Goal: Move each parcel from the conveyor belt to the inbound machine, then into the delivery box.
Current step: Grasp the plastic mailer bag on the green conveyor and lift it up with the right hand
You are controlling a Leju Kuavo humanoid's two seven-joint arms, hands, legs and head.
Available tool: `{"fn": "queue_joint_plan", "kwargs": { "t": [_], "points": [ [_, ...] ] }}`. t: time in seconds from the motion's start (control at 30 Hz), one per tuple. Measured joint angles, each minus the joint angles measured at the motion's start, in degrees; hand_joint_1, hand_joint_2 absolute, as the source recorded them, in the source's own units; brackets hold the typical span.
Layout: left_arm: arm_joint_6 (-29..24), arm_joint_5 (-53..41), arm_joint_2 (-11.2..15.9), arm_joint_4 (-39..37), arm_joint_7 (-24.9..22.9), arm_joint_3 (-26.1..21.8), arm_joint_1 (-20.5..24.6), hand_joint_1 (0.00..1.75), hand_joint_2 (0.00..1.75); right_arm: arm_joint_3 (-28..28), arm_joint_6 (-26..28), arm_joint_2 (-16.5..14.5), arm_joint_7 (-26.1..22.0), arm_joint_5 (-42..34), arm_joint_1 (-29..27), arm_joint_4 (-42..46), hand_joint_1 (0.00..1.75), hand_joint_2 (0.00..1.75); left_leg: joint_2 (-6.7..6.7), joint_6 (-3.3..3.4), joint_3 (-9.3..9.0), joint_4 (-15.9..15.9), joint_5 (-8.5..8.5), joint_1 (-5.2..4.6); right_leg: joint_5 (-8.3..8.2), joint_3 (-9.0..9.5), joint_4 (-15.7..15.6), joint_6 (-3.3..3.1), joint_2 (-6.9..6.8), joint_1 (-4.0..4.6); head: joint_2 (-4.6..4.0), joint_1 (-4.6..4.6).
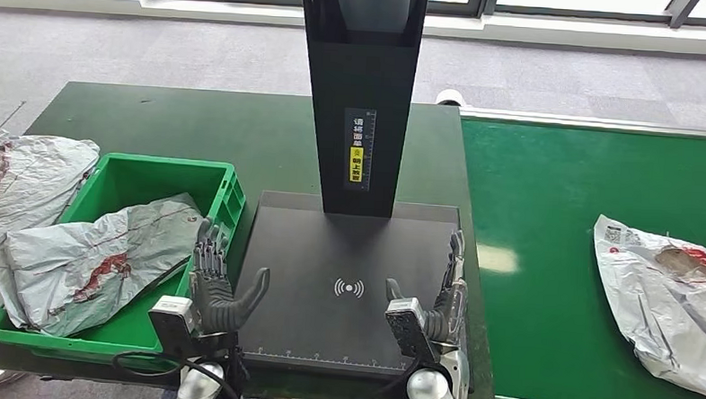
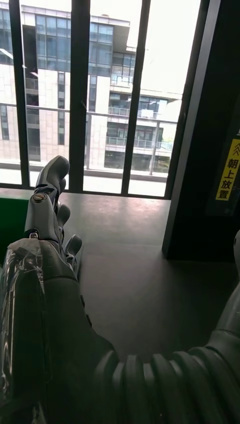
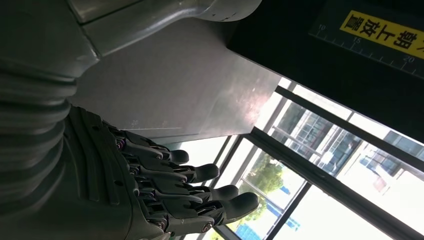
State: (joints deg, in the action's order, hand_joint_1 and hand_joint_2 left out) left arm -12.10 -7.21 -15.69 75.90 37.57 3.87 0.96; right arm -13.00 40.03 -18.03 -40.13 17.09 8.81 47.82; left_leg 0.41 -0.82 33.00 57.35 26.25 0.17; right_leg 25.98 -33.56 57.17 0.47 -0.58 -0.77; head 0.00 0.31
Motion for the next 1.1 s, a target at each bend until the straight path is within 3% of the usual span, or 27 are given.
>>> {"fn": "queue_joint_plan", "kwargs": {
  "t": [0.87, 0.97, 1.03, 1.1],
  "points": [
    [0.67, -1.04, 0.00, -2.31, 0.00, 0.00, 0.25, 0.00, 1.75, 1.10, 0.08, 0.00, 0.01, 4.29, -0.18, 0.00, 0.00, 1.75, 0.01, 0.00, 0.00, 0.00, 0.00, 0.00, 0.00, -0.02, 0.00, 0.00, 0.01, 0.00, 0.00, 0.00],
    [0.74, -1.01, 0.00, -2.63, 0.00, 0.00, 0.29, 0.00, 1.75, 3.53, 0.08, -0.12, 0.41, 14.24, -0.23, 0.23, 0.00, 1.75, 0.01, 0.00, -0.01, 0.01, 0.00, 0.00, 0.00, -0.02, 0.00, 0.00, 0.01, 0.00, 0.00, 0.00],
    [1.00, -0.91, 0.00, -2.83, 0.00, -0.01, 0.31, 0.00, 1.75, 8.27, 0.08, -0.43, 3.06, 30.54, -0.58, 1.70, 0.00, 1.75, -0.02, 0.00, 0.00, 0.01, 0.00, -0.01, 0.00, -0.01, -0.01, 0.00, -0.01, -0.01, 0.00, 0.00],
    [1.35, -0.81, 0.00, -3.00, 0.00, -0.01, 0.33, 0.00, 1.75, 13.81, 0.09, -0.62, 10.89, 49.95, -1.31, 5.07, 0.00, 1.75, -0.09, 0.00, 0.00, 0.02, 0.00, -0.01, 0.00, 0.00, -0.01, 0.01, -0.06, -0.02, 0.00, 0.00]
  ]
}}
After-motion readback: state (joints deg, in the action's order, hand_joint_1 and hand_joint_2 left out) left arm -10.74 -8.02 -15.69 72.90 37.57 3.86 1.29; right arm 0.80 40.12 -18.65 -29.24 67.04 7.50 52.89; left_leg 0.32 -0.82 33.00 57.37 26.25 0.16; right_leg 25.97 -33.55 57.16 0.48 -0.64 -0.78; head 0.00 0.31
